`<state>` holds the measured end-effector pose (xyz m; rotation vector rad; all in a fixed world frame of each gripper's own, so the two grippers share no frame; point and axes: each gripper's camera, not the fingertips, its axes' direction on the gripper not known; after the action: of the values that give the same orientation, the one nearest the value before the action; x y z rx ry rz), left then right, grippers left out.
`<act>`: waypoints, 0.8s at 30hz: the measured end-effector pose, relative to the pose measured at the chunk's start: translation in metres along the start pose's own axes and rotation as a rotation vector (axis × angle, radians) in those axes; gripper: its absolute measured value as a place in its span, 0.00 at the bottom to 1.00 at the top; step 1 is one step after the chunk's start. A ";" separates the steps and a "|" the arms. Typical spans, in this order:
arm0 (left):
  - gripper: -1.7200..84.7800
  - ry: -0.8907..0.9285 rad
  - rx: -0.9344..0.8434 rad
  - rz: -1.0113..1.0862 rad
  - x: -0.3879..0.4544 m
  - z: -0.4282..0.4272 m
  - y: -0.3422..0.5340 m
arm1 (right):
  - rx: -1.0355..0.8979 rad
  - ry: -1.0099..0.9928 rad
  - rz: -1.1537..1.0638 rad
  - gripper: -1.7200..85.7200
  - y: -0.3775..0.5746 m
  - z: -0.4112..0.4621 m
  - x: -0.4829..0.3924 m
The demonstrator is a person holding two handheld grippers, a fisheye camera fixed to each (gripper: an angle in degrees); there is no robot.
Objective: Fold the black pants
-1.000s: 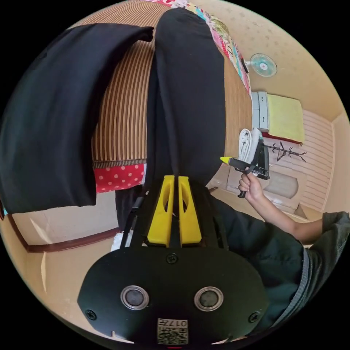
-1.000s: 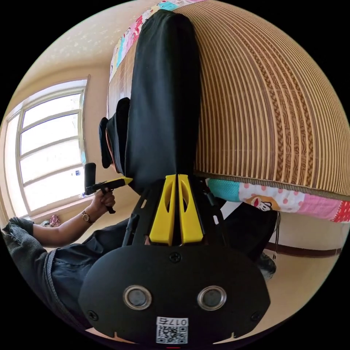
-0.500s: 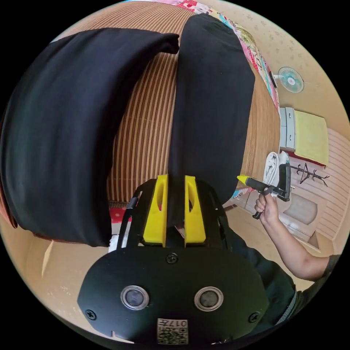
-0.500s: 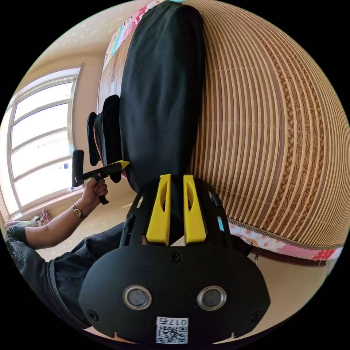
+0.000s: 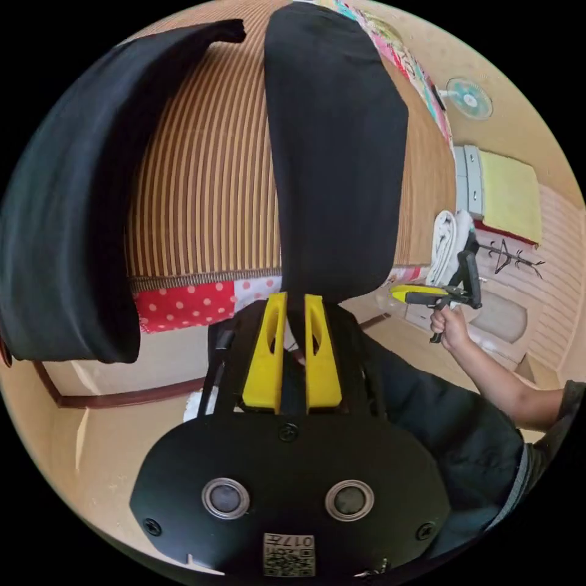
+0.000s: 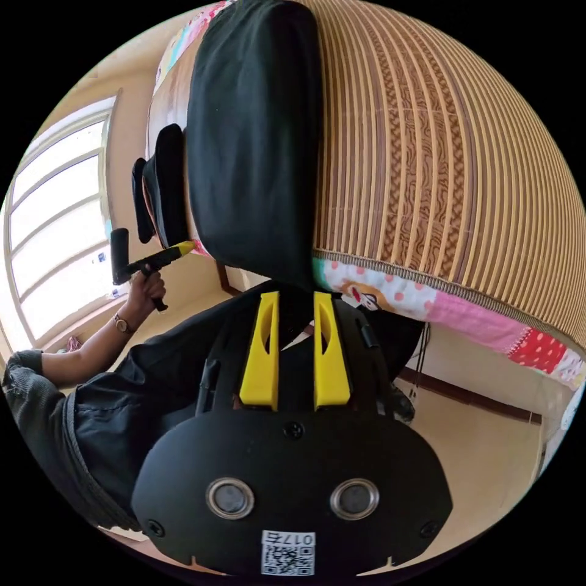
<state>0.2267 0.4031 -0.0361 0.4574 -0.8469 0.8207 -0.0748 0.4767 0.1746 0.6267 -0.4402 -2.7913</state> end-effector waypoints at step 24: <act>0.03 0.493 0.035 0.223 0.022 -0.083 -0.005 | 0.201 -0.672 -0.278 0.06 0.053 -0.065 0.070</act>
<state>0.2784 0.4640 -0.0683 0.1755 -0.4288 1.0986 -0.0977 0.3910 0.1104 -0.2720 -0.8172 -3.2001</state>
